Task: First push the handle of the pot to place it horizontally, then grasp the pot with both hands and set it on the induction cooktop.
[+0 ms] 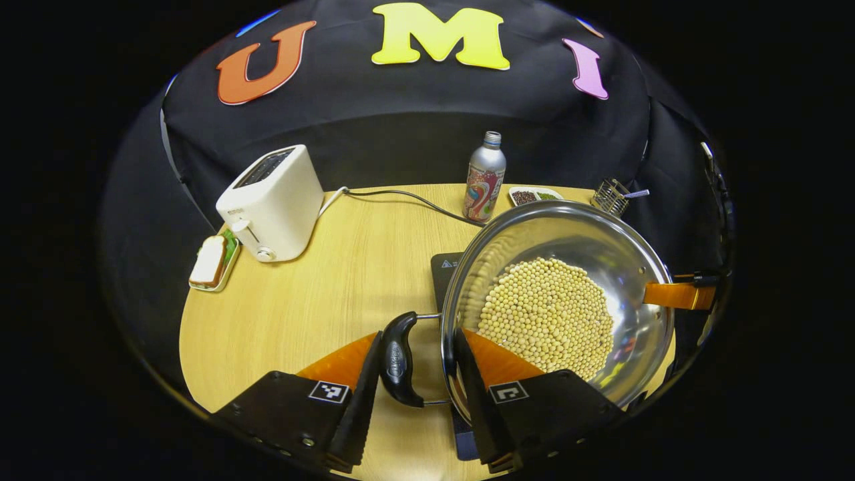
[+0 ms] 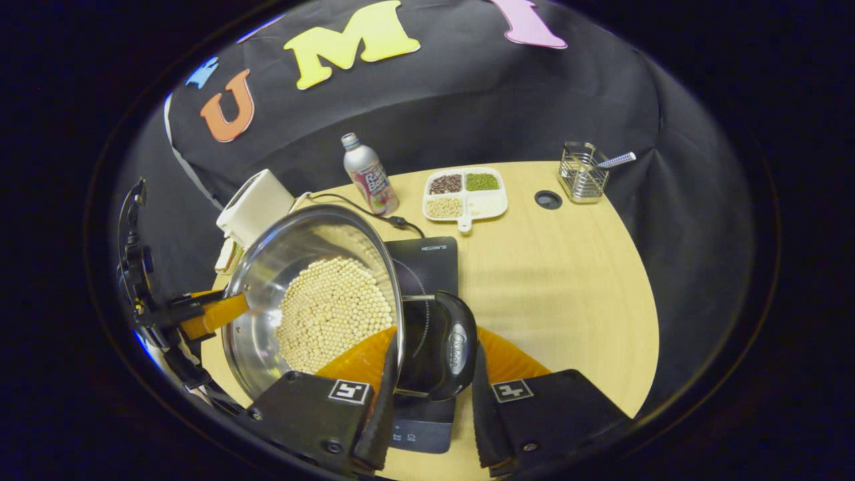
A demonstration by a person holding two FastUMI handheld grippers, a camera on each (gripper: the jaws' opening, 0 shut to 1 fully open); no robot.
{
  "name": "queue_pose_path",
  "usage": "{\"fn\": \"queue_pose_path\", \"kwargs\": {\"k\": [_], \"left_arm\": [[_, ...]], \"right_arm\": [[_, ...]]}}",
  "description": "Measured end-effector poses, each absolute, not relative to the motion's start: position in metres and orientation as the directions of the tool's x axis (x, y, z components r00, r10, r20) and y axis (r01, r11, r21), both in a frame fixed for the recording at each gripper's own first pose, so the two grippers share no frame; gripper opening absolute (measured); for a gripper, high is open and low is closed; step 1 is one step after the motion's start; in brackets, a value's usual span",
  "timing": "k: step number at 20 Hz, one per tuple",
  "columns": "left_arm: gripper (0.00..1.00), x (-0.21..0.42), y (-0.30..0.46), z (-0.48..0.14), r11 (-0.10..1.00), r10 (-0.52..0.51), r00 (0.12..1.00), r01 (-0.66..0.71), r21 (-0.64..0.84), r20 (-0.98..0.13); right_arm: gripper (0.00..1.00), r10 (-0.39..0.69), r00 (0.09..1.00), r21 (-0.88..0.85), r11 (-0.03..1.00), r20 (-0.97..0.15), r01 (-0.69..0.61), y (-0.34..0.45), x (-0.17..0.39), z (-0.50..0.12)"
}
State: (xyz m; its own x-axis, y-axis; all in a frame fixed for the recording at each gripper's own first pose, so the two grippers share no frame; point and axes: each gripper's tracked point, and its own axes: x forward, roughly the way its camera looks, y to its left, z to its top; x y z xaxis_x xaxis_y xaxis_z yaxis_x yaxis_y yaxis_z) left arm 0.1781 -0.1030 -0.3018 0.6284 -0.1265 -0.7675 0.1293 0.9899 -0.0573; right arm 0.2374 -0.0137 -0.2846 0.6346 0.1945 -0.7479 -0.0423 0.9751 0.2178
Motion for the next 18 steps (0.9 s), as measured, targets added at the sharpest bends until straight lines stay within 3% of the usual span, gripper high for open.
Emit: {"fn": "queue_pose_path", "kwargs": {"k": [18], "left_arm": [[0.61, 0.2, -0.112, -0.323, 0.993, -0.079, 0.609, 0.116, -0.01, -0.789]], "right_arm": [[0.51, 0.238, 0.577, 0.263, 0.964, -0.782, -0.043, -0.021, 0.264, -0.314]]}}
